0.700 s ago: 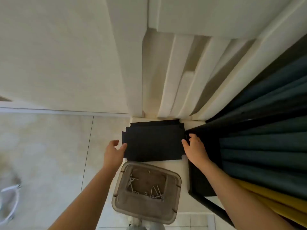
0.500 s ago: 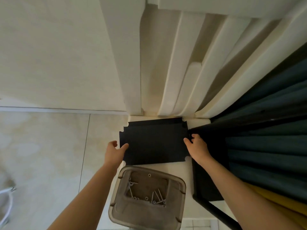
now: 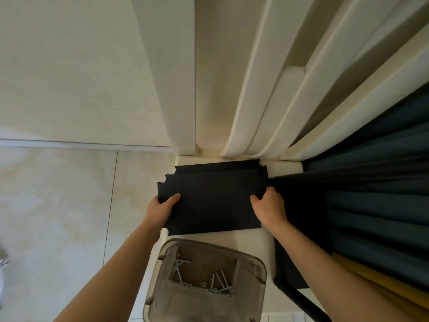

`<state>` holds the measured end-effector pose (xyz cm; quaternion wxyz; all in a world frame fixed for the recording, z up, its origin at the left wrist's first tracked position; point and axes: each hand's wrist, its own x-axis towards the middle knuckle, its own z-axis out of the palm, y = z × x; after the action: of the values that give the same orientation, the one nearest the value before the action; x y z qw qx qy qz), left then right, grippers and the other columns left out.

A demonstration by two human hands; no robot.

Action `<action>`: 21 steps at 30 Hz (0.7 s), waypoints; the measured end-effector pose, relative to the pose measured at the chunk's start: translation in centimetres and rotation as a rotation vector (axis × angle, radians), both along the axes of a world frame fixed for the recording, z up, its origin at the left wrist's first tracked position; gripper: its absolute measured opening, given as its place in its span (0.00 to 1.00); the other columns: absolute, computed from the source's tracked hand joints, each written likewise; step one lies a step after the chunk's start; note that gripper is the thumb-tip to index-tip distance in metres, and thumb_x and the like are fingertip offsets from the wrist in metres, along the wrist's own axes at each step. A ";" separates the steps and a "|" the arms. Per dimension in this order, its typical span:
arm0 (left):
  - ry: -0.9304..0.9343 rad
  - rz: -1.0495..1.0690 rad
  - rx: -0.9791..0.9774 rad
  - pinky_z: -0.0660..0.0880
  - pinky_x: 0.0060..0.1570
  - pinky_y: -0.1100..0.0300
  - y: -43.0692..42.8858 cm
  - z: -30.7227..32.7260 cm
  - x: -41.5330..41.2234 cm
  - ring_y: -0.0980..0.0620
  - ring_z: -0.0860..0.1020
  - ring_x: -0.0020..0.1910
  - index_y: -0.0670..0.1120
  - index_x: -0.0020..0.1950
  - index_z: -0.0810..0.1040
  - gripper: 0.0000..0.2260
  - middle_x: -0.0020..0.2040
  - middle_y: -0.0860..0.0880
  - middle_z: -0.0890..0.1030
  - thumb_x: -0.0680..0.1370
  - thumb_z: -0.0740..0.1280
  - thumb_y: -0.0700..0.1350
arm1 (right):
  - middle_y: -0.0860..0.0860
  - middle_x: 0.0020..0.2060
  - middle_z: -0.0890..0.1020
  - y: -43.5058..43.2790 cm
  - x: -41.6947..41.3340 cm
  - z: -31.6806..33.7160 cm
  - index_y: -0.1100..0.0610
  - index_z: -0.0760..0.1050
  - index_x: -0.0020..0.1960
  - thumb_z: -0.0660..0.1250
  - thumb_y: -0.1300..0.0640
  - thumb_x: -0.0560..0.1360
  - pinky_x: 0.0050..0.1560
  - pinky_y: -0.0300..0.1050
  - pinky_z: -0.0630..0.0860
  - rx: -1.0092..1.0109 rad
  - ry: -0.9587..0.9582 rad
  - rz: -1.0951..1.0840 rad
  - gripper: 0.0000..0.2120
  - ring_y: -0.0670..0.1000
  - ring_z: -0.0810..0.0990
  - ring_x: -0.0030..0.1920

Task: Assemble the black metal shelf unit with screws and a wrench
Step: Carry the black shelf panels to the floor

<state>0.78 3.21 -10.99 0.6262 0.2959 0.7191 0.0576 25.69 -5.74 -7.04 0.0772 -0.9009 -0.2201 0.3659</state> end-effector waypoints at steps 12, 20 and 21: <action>0.024 0.044 0.043 0.76 0.53 0.49 1.5 -0.2 -4.0 0.43 0.78 0.56 0.43 0.69 0.71 0.21 0.60 0.44 0.79 0.80 0.69 0.50 | 0.56 0.61 0.78 0.7 -2.0 -0.7 0.60 0.71 0.68 0.69 0.55 0.77 0.49 0.41 0.75 0.081 0.074 0.018 0.21 0.55 0.78 0.59; -0.006 0.051 0.059 0.76 0.48 0.52 2.2 -0.6 -5.5 0.47 0.79 0.52 0.45 0.68 0.71 0.19 0.58 0.46 0.79 0.81 0.69 0.49 | 0.58 0.66 0.74 1.9 -1.6 -1.8 0.61 0.66 0.72 0.68 0.45 0.77 0.58 0.48 0.74 -0.015 0.235 -0.039 0.31 0.58 0.75 0.64; -0.007 0.053 0.068 0.76 0.49 0.51 2.2 -0.7 -5.5 0.47 0.79 0.52 0.45 0.67 0.70 0.18 0.58 0.46 0.79 0.80 0.69 0.50 | 0.57 0.65 0.75 2.1 -1.7 -1.9 0.61 0.67 0.71 0.68 0.44 0.77 0.58 0.48 0.74 -0.014 0.263 -0.050 0.30 0.58 0.76 0.63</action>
<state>-4.68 5.44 -11.72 0.6166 0.2978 0.7219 0.0997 23.99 -3.65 -8.90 0.1082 -0.8508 -0.1831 0.4806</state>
